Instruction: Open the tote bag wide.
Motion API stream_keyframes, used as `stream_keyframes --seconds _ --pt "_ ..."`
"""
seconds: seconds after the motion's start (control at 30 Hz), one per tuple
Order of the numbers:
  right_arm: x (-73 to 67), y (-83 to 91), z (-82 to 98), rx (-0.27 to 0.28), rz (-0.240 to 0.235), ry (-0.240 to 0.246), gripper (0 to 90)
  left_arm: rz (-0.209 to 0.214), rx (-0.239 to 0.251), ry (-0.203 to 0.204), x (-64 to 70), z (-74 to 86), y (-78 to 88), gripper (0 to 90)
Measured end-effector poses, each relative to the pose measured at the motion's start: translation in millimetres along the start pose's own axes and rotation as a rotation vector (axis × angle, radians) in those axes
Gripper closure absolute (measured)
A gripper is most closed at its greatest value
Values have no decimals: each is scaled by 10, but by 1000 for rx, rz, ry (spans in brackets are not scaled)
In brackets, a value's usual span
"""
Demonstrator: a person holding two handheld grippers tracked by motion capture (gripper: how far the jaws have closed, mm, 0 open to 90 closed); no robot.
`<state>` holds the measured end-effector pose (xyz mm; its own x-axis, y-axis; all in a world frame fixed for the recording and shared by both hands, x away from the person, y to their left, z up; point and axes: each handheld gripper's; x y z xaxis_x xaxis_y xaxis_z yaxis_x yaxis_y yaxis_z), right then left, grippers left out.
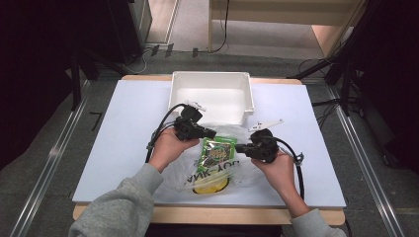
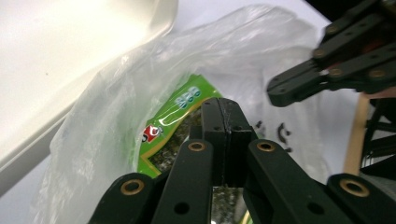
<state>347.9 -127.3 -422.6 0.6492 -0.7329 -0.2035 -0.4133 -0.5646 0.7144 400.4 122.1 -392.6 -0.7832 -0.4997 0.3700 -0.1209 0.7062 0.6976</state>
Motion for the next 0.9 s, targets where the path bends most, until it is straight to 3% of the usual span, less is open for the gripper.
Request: stream_keyframes --seconds 0.07,0.23,0.43,0.57,0.73,0.9 --pt "1 5 39 -9 5 1 900 -27 -23 -15 -75 3 -127 900" --pt "-23 -8 67 -20 9 7 900 -67 -61 43 -327 41 -283 900" --pt "2 -83 83 -40 8 7 900 -109 -28 73 -501 54 -301 900" --pt "23 -110 81 -45 13 2 900 -119 -13 101 -583 64 -297 900" --pt "68 -167 94 -65 28 -9 900 -149 -46 99 -629 51 -345 900" --pt "36 -161 200 -86 8 -7 900 -156 -66 90 -624 40 -362 900"
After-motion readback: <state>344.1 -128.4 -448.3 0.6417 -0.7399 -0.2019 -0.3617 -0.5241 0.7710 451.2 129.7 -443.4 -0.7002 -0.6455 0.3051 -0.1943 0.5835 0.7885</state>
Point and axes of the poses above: each handheld gripper's, and its own axes: y roughly backward along the jaws, z roughly out of its underside, x roughly to its right, and after that the axes turned 5 degrees about z, right-handed
